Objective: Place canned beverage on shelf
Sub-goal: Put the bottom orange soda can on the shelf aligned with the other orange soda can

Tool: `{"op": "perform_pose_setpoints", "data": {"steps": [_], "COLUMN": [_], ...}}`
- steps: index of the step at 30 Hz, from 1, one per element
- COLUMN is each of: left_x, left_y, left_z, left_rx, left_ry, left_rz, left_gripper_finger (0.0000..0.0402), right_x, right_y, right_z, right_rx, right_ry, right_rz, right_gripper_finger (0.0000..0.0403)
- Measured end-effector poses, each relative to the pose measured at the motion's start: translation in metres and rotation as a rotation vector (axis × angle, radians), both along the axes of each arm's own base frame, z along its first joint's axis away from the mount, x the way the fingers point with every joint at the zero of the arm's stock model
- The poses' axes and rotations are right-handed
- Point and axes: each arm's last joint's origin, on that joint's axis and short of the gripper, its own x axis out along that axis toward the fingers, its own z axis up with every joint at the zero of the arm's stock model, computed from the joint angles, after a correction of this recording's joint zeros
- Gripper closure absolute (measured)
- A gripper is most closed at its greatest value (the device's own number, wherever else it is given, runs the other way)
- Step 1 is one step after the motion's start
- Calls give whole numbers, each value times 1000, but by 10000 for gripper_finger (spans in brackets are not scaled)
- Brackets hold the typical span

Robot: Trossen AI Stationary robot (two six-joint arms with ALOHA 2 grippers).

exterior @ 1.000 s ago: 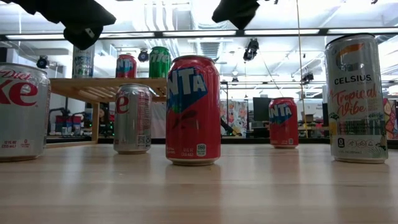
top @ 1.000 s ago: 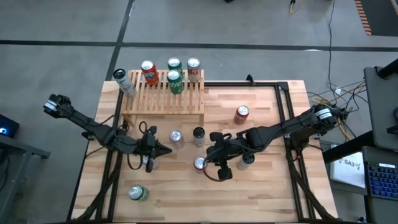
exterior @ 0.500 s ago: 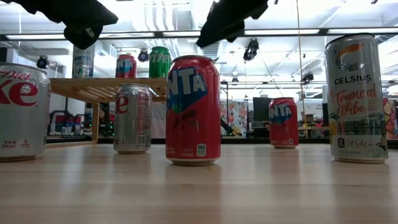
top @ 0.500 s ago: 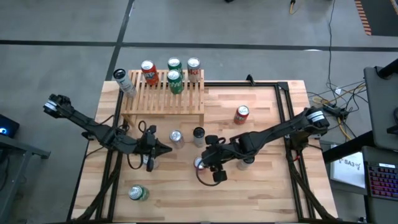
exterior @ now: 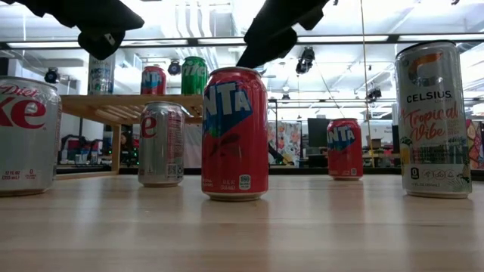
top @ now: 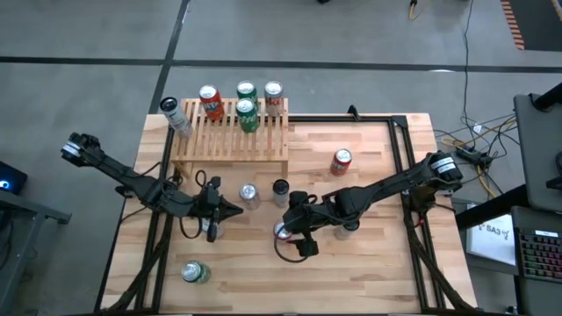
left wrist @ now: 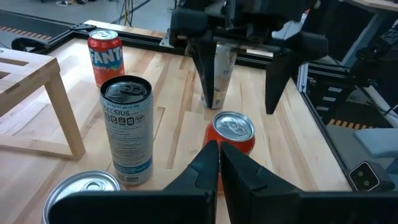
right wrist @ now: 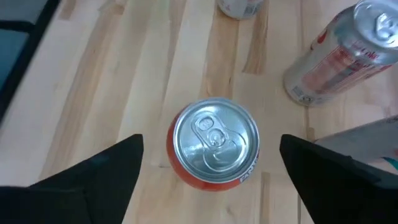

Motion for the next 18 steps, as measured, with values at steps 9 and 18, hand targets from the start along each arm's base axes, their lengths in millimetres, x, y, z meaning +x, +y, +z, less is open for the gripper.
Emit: {"op": "perform_pose_setpoints", "data": {"steps": [9,18], "left_x": [0,0], "left_y": [0,0], "left_z": [0,1], "left_rx": [-2,0], "left_ry": [-5,-14], "left_rz": [0,-2], "left_gripper_finger": [401,401], "right_x": [8,17], "right_y": [1,-1], "right_z": [-20,-41], "right_rx": [-20,-33], "right_ry": [46,88], "right_rz": [4,-1], "right_gripper_finger": [35,35]}}
